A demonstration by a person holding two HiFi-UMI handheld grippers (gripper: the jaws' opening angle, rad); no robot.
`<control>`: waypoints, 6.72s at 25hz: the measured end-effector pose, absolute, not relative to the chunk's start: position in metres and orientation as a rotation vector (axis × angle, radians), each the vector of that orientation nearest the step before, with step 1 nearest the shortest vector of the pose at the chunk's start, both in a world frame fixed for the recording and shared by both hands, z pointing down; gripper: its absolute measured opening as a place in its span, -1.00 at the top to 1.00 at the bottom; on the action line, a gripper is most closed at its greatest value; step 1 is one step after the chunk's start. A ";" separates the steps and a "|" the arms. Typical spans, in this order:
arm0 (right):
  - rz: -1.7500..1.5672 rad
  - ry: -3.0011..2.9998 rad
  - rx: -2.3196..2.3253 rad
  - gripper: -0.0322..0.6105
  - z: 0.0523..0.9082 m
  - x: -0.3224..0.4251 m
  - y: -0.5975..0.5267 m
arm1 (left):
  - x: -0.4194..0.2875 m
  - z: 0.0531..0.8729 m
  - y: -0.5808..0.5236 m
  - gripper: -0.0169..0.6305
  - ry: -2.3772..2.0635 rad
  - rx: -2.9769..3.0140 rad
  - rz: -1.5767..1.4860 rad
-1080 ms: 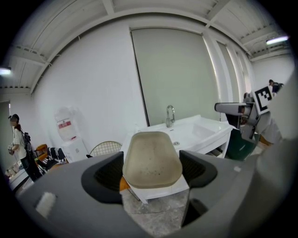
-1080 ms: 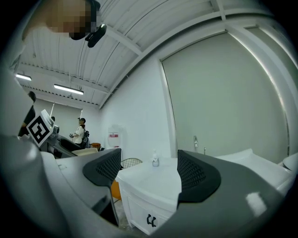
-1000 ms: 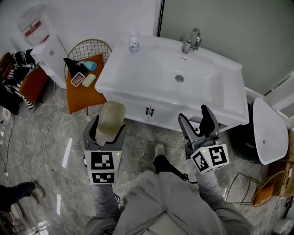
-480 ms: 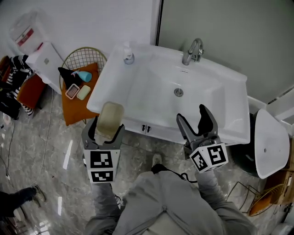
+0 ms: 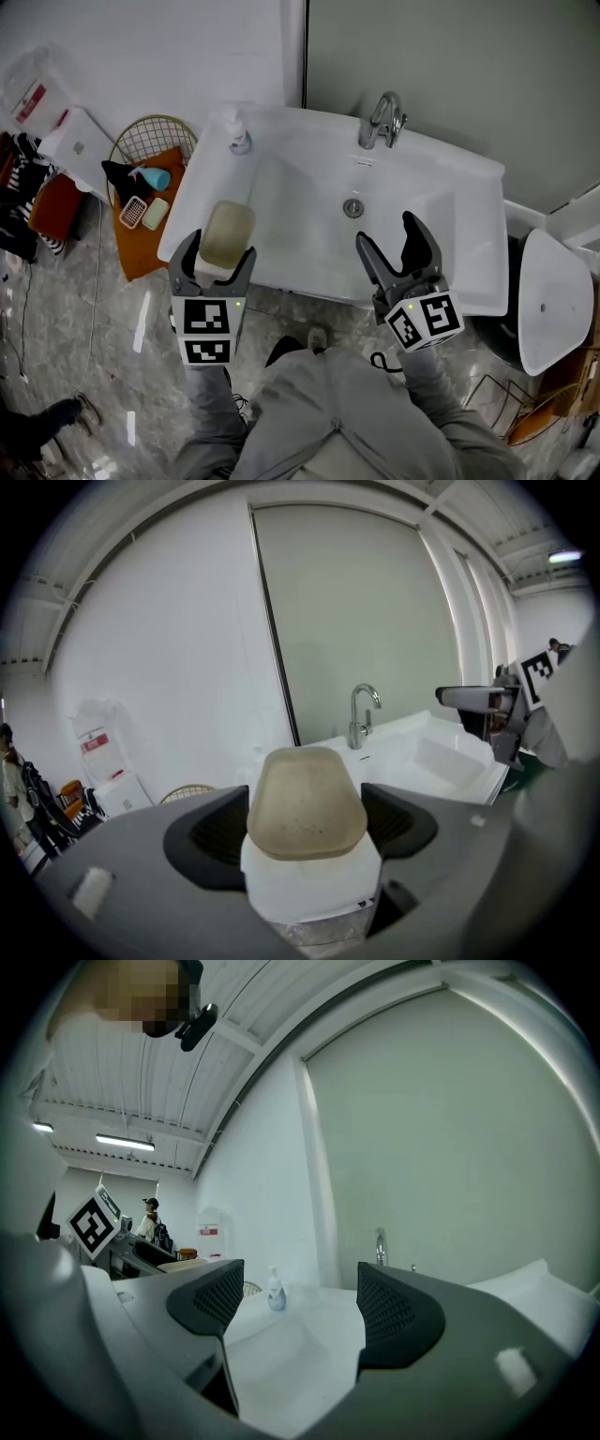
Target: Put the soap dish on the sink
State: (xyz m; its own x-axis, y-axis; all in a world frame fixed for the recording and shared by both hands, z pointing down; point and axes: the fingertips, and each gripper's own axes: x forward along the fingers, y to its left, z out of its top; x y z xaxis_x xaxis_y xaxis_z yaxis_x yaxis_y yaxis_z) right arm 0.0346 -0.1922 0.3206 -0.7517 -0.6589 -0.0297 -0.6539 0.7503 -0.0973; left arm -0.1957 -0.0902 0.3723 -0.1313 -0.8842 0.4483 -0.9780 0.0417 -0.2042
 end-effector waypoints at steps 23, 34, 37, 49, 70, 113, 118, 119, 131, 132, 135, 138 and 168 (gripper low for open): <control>-0.185 2.755 -1.449 -0.27 0.345 0.018 -0.280 | -0.205 0.428 -0.299 -0.37 -1.742 2.277 0.826; -0.215 2.697 -1.635 -0.27 0.358 0.021 -0.302 | -0.202 0.476 -0.374 -0.37 -1.568 2.352 0.874; -0.221 2.677 -1.692 -0.27 0.361 0.024 -0.306 | -0.199 0.487 -0.392 -0.37 -1.530 2.371 0.873; -0.241 2.631 -1.840 -0.27 0.370 0.040 -0.322 | -0.184 0.532 -0.435 -0.37 -1.459 2.366 0.863; -0.289 2.621 -1.913 -0.27 0.385 0.044 -0.335 | -0.182 0.567 -0.461 -0.37 -1.394 2.359 0.887; -0.210 2.779 -1.509 -0.27 0.353 0.007 -0.283 | -0.194 0.445 -0.340 -0.37 -1.738 2.364 0.636; -0.191 2.814 -1.429 -0.27 0.348 -0.002 -0.272 | -0.204 0.438 -0.315 -0.37 -1.806 2.320 0.614; -0.188 2.820 -1.415 -0.27 0.347 -0.004 -0.270 | -0.206 0.436 -0.310 -0.37 -1.819 2.313 0.609; -0.151 2.885 -1.242 -0.27 0.338 -0.029 -0.243 | -0.231 0.410 -0.252 -0.37 -1.983 2.225 0.551; -0.145 2.888 -1.229 -0.27 0.337 -0.030 -0.241 | -0.233 0.408 -0.247 -0.37 -1.995 2.218 0.550; -0.133 2.894 -1.201 -0.27 0.334 -0.033 -0.235 | -0.237 0.404 -0.231 -0.37 -2.025 2.201 0.551; -0.121 2.897 -1.177 -0.27 0.330 -0.036 -0.230 | -0.241 0.398 -0.217 -0.37 -2.062 2.184 0.539; -0.044 2.923 -1.084 -0.27 0.322 -0.040 -0.213 | -0.242 0.356 -0.145 -0.37 -2.269 2.136 0.477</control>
State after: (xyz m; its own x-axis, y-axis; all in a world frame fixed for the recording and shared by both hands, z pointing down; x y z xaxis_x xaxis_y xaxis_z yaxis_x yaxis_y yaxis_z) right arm -0.0398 -0.2134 0.3223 -0.7579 -0.6522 -0.0125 -0.6515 0.7578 -0.0350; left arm -0.2421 -0.1452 0.3561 -0.0818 -0.9769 0.1976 -0.9736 0.0360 -0.2252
